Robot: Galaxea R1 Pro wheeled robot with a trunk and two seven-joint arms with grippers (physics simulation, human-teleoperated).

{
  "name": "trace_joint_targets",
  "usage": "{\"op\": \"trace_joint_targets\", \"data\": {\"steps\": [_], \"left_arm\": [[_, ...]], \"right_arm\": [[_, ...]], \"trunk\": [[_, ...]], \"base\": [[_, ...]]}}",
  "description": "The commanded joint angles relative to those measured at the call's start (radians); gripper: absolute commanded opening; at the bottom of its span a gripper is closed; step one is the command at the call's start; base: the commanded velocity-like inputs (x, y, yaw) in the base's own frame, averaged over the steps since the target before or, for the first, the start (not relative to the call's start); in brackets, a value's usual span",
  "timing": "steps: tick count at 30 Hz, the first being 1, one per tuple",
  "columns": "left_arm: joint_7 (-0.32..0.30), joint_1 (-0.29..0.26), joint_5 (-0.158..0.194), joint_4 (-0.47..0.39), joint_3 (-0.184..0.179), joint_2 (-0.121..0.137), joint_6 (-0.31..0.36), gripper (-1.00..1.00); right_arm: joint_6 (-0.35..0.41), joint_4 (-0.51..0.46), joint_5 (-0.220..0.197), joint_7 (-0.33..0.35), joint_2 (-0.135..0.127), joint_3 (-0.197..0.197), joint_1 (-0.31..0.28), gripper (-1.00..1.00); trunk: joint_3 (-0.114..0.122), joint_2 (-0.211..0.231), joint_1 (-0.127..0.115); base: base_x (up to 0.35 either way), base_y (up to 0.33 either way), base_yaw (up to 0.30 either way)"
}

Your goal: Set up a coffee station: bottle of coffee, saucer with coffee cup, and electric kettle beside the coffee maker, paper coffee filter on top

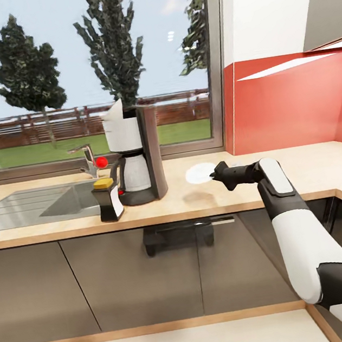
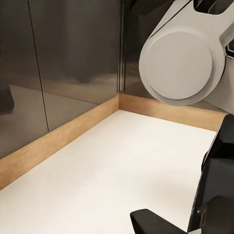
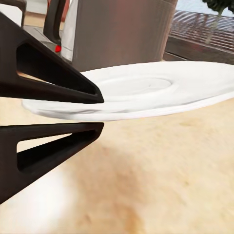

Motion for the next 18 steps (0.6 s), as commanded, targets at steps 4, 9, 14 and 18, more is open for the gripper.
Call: {"op": "trace_joint_targets", "data": {"steps": [4,9,14,18], "left_arm": [[-0.001,0.001,0.009,-0.002,-0.008,0.000,0.003,1.00],[-0.001,0.001,0.008,-0.002,-0.008,0.000,0.003,1.00],[-0.001,0.001,0.009,-0.002,-0.009,0.000,0.003,1.00],[-0.001,0.001,0.009,-0.002,-0.009,0.000,0.003,1.00]], "right_arm": [[0.001,-0.001,-0.012,-0.012,0.005,-0.002,-0.001,-1.00],[0.001,-0.001,-0.008,-0.014,0.014,0.001,-0.001,-1.00],[0.001,0.000,-0.006,-0.039,0.024,0.021,-0.001,-1.00],[0.001,0.000,-0.010,-0.068,0.027,0.045,-0.001,-1.00]], "trunk": [[-0.001,0.000,0.000],[-0.001,0.000,0.000],[-0.001,0.000,0.000],[-0.001,0.000,0.000]], "base": [[0.004,0.000,0.000],[-0.137,0.000,0.000],[-0.083,0.000,0.000],[-0.198,0.000,0.000]]}}
